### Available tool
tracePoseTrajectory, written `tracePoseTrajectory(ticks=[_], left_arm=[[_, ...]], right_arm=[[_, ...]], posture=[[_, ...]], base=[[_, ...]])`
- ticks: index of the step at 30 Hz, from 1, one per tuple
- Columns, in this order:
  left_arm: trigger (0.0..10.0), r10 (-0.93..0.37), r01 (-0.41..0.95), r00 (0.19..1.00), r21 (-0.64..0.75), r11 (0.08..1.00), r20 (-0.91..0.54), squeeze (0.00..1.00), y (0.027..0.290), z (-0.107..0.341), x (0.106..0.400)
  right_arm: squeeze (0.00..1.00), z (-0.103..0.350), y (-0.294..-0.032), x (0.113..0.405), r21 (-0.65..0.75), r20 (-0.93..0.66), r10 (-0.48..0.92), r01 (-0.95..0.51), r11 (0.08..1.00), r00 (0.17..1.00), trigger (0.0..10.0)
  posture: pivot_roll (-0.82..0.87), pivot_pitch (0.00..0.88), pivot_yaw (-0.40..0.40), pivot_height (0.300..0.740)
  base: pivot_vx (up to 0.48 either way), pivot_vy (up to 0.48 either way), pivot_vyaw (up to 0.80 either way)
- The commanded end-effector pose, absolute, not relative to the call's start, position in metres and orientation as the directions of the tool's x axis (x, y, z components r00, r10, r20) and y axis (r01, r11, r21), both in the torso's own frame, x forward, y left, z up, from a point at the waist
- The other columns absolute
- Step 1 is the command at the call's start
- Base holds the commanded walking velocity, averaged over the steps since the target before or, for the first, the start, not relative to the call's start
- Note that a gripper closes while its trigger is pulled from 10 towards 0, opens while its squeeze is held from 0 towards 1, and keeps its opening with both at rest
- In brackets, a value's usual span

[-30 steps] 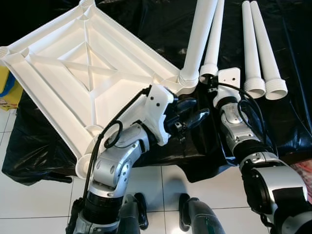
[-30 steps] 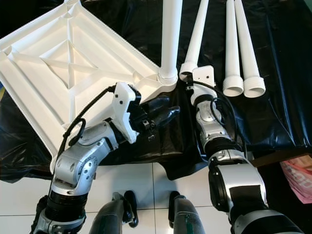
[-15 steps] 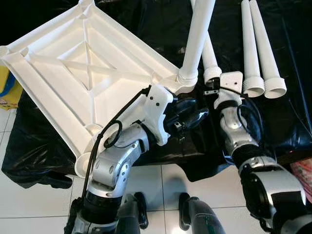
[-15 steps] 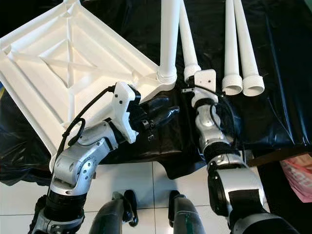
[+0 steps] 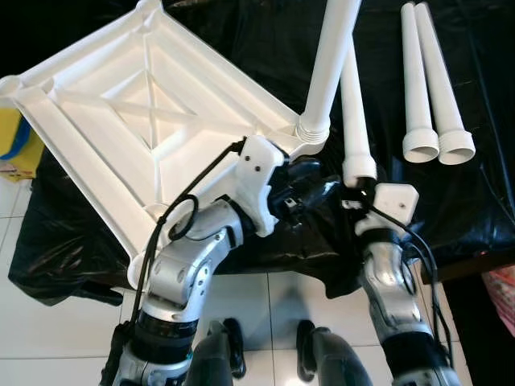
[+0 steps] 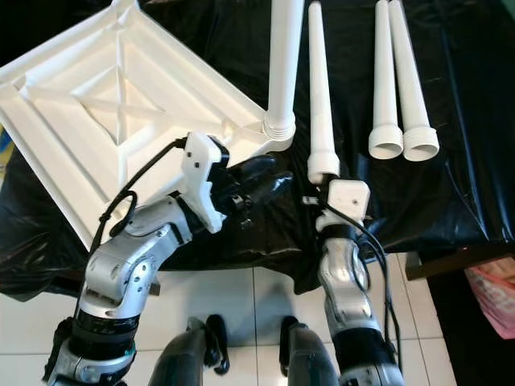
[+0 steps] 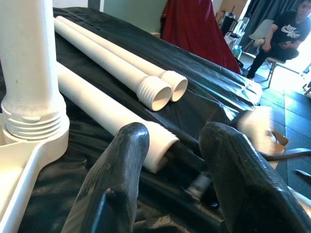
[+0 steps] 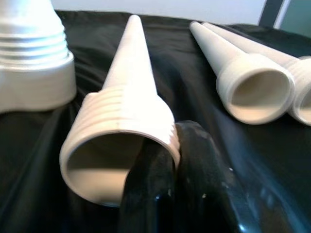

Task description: Building children table

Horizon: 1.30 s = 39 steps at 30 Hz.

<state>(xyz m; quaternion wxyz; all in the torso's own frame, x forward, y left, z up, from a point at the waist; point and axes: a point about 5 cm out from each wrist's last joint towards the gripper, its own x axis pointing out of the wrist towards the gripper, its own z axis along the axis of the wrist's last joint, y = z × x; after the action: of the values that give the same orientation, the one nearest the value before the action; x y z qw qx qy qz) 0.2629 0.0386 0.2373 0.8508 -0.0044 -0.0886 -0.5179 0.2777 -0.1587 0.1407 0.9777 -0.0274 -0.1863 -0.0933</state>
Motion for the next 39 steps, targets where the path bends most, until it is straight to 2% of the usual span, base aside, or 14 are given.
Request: tracePoseTrajectory(ticks=[1,6,7,21,22,25,29,39], left_arm=[[10.0,-0.894,0.896,0.422,0.082,0.437,0.151,0.0,0.036,0.235,0.261],[10.0,-0.9,0.902,0.407,0.085,0.423,0.153,0.0,0.032,0.236,0.262],[10.0,-0.901,0.903,0.405,0.086,0.42,0.153,0.0,0.032,0.236,0.263],[10.0,-0.902,0.902,0.403,0.097,0.42,0.155,0.0,0.032,0.237,0.266],[10.0,-0.903,0.902,0.401,0.102,0.419,0.156,0.0,0.032,0.238,0.267],[10.0,-0.908,0.905,0.39,0.117,0.409,0.151,0.0,0.033,0.236,0.267],[10.0,-0.913,0.909,0.382,0.12,0.399,0.142,0.0,0.033,0.234,0.266],[10.0,-0.915,0.908,0.384,0.13,0.398,0.12,0.0,0.041,0.228,0.267]], right_arm=[[0.0,0.134,-0.158,0.271,-0.014,0.318,-0.175,0.189,0.982,0.932,10.0],[0.0,0.137,-0.158,0.264,-0.014,0.307,-0.168,0.181,0.983,0.937,10.0],[1.0,0.138,-0.157,0.264,-0.01,0.314,-0.157,0.169,0.986,0.936,10.0],[1.0,0.166,-0.152,0.26,0.02,0.374,-0.095,0.094,0.995,0.922,10.0],[0.0,0.172,-0.151,0.259,0.038,0.389,-0.081,0.072,0.997,0.918,10.0],[0.0,0.178,-0.151,0.258,0.045,0.399,-0.055,0.04,0.998,0.915,10.0],[0.0,0.178,-0.152,0.258,0.039,0.394,-0.048,0.035,0.999,0.918,10.0],[0.0,0.134,-0.166,0.24,-0.061,0.143,-0.115,0.124,0.99,0.983,10.0]], posture=[[0.03,0.284,0.05,0.74],[0.02,0.274,0.056,0.74],[0.02,0.269,0.059,0.74],[0.02,0.233,0.051,0.74],[0.02,0.218,0.048,0.74],[0.02,0.178,0.042,0.74],[0.02,0.17,0.041,0.74],[0.0,0.158,0.048,0.74]], base=[[0.0,0.0,0.0],[0.0,0.0,0.0],[0.0,0.0,0.0],[0.0,0.0,0.0],[0.0,0.0,0.0],[0.0,0.0,0.0],[0.0,0.0,0.0],[0.0,0.0,0.0]])
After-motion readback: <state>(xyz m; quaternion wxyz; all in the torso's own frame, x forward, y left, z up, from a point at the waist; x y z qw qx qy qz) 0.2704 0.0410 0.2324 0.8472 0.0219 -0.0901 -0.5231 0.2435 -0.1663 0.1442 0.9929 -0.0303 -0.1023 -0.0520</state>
